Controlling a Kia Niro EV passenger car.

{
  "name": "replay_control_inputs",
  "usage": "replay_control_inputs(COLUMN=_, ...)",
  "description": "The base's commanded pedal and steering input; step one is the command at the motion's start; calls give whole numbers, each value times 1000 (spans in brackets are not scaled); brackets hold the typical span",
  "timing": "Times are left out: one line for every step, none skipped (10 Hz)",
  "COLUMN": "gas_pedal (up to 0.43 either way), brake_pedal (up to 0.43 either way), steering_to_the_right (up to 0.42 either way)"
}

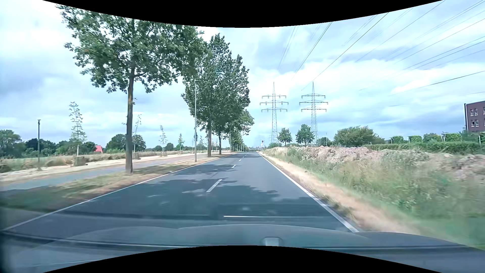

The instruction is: Follow the waypoints while adhering to traffic rules and regulations

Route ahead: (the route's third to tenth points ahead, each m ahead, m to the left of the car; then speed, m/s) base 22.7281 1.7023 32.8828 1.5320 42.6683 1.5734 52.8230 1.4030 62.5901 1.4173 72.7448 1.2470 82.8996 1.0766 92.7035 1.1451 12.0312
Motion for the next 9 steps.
replay_control_inputs(gas_pedal=150, brake_pedal=12, steering_to_the_right=0)
replay_control_inputs(gas_pedal=150, brake_pedal=12, steering_to_the_right=1)
replay_control_inputs(gas_pedal=150, brake_pedal=12, steering_to_the_right=0)
replay_control_inputs(gas_pedal=150, brake_pedal=12, steering_to_the_right=0)
replay_control_inputs(gas_pedal=150, brake_pedal=12, steering_to_the_right=0)
replay_control_inputs(gas_pedal=150, brake_pedal=12, steering_to_the_right=0)
replay_control_inputs(gas_pedal=169, brake_pedal=12, steering_to_the_right=-1)
replay_control_inputs(gas_pedal=169, brake_pedal=12, steering_to_the_right=-2)
replay_control_inputs(gas_pedal=169, brake_pedal=12, steering_to_the_right=-3)
